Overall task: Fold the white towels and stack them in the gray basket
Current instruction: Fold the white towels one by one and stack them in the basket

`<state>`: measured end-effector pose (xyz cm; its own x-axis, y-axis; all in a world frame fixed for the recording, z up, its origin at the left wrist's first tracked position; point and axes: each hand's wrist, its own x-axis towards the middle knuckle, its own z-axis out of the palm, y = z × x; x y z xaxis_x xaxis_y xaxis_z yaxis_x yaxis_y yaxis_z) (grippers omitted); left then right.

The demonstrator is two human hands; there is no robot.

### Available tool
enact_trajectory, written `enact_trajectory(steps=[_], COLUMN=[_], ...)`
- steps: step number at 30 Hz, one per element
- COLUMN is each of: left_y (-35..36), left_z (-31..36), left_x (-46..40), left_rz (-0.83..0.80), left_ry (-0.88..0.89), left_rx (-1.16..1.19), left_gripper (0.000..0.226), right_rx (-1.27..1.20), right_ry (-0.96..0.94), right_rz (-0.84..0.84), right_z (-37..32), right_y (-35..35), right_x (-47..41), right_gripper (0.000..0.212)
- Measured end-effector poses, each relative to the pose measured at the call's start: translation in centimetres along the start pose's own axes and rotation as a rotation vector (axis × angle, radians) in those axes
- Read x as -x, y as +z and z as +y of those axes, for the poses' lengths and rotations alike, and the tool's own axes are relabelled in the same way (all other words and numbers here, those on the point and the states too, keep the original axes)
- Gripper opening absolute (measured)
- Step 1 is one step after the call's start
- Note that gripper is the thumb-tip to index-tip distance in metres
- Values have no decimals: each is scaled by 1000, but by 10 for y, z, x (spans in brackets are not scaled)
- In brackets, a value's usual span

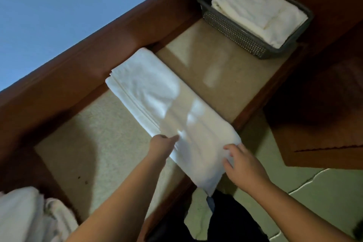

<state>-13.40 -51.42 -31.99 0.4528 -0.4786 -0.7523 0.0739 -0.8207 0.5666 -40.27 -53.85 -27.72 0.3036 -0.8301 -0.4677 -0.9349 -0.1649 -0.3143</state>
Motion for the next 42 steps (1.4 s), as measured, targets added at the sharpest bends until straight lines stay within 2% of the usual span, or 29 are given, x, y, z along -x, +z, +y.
enact_trajectory(steps=[3, 5, 7, 10, 12, 15, 21, 25, 28, 30, 31, 34, 35, 37, 39, 41, 42], left_y=[26, 35, 42, 62, 80, 103, 134, 151, 164, 171, 173, 179, 181, 185, 189, 195, 199], left_z=[-13, -22, -31, -41, -44, -47, -76, -102, -120, -130, -135, -137, -138, -135, -128, -126, -125], left_x=[21, 32, 44, 65, 78, 93, 124, 133, 135, 135, 133, 124, 120, 115, 119, 124, 129], left_rz=[50, 141, 236, 294, 280, 264, 342, 361, 310, 253, 236, 234, 219, 157, 116, 149, 181], left_ry=[-25, -70, -110, -139, -139, -125, -143, -160, -193, -234, -250, -318, -319, -273, -228, -225, -224], left_rx=[8, 17, 35, 57, 20, -26, 2, 17, 25, 78, 112, 296, 372, 502, 592, 651, 683], left_gripper=[30, 26, 24, 24, 29, 33, 26, 21, 22, 35, 51, 119, 128, 119, 93, 71, 68], right_rx=[-3, -42, -86, -152, -204, -343, -362, -342, -379, -404, -416, -352, -309, -287, -333, -378, -370], right_ry=[53, 57, 31, 11, 35, 82, 85, 41, 32, 11, -4, -62, -85, -115, -97, -70, -74], right_rz=[-13, -16, -15, 3, -1, -99, -311, -315, -321, -331, -341, -439, -471, -506, -531, -539, -533], right_z=[6, 12, 21, 34, 42, 55, 78, 89, 93, 98, 101, 110, 113, 119, 121, 121, 122], right_y=[-9, -13, -13, -16, -19, -24, -26, -22, -17, -15, -15, -18, -17, -18, -19, -25, -29], right_x=[-29, -45, -57, -69, -74, -82, -89, -91, -93, -93, -92, -92, -93, -95, -94, -90, -87], right_gripper=[51, 57, 56, 48, 42, 38, 29, 28, 29, 30, 31, 32, 29, 27, 27, 30, 33])
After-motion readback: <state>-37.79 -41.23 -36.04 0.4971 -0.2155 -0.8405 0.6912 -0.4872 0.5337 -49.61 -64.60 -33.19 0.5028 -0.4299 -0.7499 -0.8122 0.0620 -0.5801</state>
